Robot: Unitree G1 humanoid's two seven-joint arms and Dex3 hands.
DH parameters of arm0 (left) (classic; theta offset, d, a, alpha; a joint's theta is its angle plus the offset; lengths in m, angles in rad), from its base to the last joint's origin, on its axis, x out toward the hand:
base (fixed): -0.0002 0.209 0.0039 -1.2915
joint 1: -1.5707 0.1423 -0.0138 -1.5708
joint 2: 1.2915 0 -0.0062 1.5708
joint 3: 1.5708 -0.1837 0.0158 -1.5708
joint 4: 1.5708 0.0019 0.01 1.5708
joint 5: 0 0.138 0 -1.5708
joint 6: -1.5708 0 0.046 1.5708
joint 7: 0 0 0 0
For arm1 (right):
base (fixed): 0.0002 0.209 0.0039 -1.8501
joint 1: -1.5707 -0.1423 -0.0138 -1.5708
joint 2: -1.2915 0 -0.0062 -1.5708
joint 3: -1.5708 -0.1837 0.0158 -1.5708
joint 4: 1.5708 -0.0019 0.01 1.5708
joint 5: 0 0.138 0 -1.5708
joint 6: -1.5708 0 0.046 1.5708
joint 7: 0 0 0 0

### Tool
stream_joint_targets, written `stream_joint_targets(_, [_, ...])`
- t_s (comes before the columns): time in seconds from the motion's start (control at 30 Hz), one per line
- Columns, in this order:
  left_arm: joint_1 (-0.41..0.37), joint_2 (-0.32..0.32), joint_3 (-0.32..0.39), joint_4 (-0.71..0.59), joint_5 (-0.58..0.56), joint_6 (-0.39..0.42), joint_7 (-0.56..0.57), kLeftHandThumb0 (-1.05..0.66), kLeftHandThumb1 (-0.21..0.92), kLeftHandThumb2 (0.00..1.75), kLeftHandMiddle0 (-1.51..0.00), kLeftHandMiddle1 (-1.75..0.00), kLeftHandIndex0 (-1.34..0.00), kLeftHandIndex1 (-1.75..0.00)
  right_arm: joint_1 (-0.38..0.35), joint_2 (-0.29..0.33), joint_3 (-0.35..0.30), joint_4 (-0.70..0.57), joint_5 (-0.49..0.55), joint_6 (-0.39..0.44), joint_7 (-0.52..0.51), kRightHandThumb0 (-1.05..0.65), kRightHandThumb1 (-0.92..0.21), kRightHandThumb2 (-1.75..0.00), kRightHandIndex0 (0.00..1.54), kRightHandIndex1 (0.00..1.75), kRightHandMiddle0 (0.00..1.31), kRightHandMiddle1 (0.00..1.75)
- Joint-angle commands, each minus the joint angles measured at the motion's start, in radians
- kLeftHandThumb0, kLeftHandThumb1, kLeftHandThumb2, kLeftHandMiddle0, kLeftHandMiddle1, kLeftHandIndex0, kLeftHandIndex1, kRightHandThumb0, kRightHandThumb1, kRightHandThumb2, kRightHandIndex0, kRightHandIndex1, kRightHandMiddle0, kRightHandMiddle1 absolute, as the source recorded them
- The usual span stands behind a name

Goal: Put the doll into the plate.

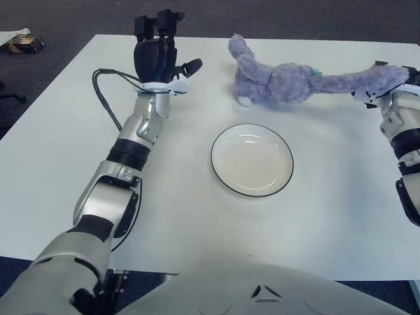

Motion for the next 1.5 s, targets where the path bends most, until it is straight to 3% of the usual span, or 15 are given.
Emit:
stream_joint_targets(0.0, [-0.01,0.004,-0.001,0.014,-0.001,-0.013,0.017,-0.56,0.68,0.88,0.0,-1.11,0.0,-1.16,-0.031,-0.034,0.017,0.035,-0.028,0.022,0.008,-0.69,-0.92,-0.86,0.15,0.85,0.0,0.73])
stream_joint_targets(0.37, [0.009,-0.002,0.002,-0.008,-0.008,0.022,-0.005,-0.58,0.73,0.82,0.0,-1.02,0.0,-1.04,-0.063,-0.04,0.017,0.108,-0.05,0.138,-0.131,-0.69,-0.92,-0.75,0.11,0.82,0.0,0.62])
stream_joint_targets(0.53, [0.014,0.001,0.001,-0.012,0.001,0.021,0.012,-0.58,0.72,0.82,0.0,-1.05,0.0,-1.1,-0.065,-0.068,-0.051,0.104,-0.002,0.204,-0.217,-0.69,-0.92,-0.72,0.1,0.74,0.0,0.54])
stream_joint_targets(0.73, [0.02,0.008,-0.002,-0.015,0.002,0.024,-0.001,-0.57,0.7,0.83,0.0,-1.07,0.0,-1.14,-0.058,-0.083,-0.091,0.111,0.033,0.196,-0.265,-0.68,-0.92,-0.72,0.09,0.65,0.0,0.48])
stream_joint_targets(1.47, [0.017,0.008,-0.016,0.021,-0.004,0.01,-0.023,-0.54,0.68,0.85,0.0,-0.91,0.0,-1.06,-0.061,-0.08,-0.088,0.111,0.036,0.2,-0.27,-0.68,-0.92,-0.72,0.1,0.61,0.0,0.47])
